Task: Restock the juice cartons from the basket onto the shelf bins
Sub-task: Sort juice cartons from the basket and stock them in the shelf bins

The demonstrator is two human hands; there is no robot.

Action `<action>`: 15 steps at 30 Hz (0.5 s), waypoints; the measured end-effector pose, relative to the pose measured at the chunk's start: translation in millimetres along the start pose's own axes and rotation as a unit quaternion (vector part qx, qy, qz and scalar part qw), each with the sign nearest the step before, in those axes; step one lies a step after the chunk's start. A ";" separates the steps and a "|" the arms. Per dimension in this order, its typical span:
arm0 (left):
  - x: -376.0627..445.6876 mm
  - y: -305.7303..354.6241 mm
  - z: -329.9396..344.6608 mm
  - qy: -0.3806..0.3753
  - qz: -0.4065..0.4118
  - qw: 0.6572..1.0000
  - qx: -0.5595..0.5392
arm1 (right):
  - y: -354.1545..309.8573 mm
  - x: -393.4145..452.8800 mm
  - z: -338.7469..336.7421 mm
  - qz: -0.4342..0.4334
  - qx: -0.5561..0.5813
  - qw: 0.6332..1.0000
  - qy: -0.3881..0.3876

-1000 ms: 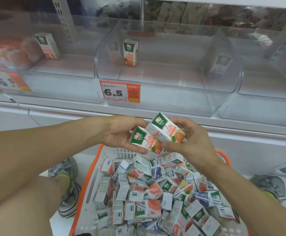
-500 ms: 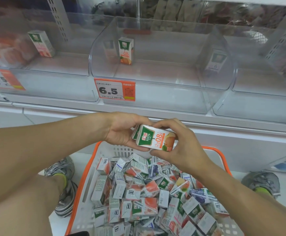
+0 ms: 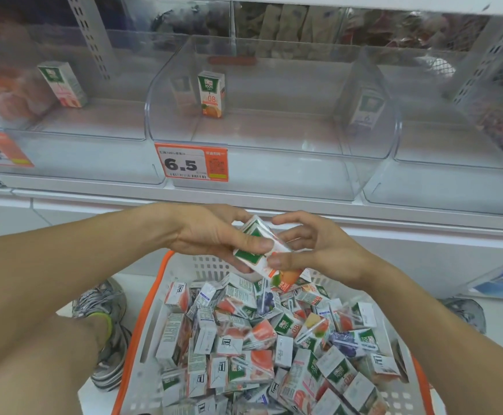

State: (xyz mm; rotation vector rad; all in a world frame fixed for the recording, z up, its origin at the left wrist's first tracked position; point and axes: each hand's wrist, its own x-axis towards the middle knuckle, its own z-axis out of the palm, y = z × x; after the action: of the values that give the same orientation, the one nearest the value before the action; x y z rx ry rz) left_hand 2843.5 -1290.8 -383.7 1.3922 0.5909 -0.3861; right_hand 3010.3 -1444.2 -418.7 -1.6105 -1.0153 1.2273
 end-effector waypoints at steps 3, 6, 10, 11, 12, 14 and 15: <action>-3.4 -0.9 -5.8 0.029 -0.001 0.998 0.049 | -3.0 -1.4 0.7 0.017 0.079 0.997 -0.017; -7.1 -0.8 -5.2 0.048 0.010 0.995 0.088 | -3.7 -3.5 7.4 0.045 0.140 0.988 -0.049; -11.4 -1.5 0.4 0.049 0.023 0.995 0.089 | -6.4 -10.2 13.8 0.049 0.128 0.986 -0.093; -12.5 -1.9 0.9 0.051 0.027 0.994 0.092 | -6.1 -11.6 13.2 0.046 0.126 0.986 -0.099; -14.3 -3.1 0.5 0.054 0.031 0.993 0.097 | -6.4 -13.2 12.5 0.041 0.117 0.987 -0.102; -19.4 -5.9 -2.7 0.060 0.039 0.990 0.118 | -8.3 -16.5 11.7 0.025 0.068 0.992 -0.104; -22.6 -6.8 -4.6 0.054 0.043 0.988 0.138 | -10.3 -18.4 13.2 0.017 0.033 0.994 -0.101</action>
State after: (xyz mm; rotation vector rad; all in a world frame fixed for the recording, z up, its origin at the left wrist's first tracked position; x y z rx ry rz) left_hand 2820.8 -1289.2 -376.0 1.7078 0.5789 -0.3330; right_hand 2992.8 -1456.3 -405.7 -1.4805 -1.0627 1.4544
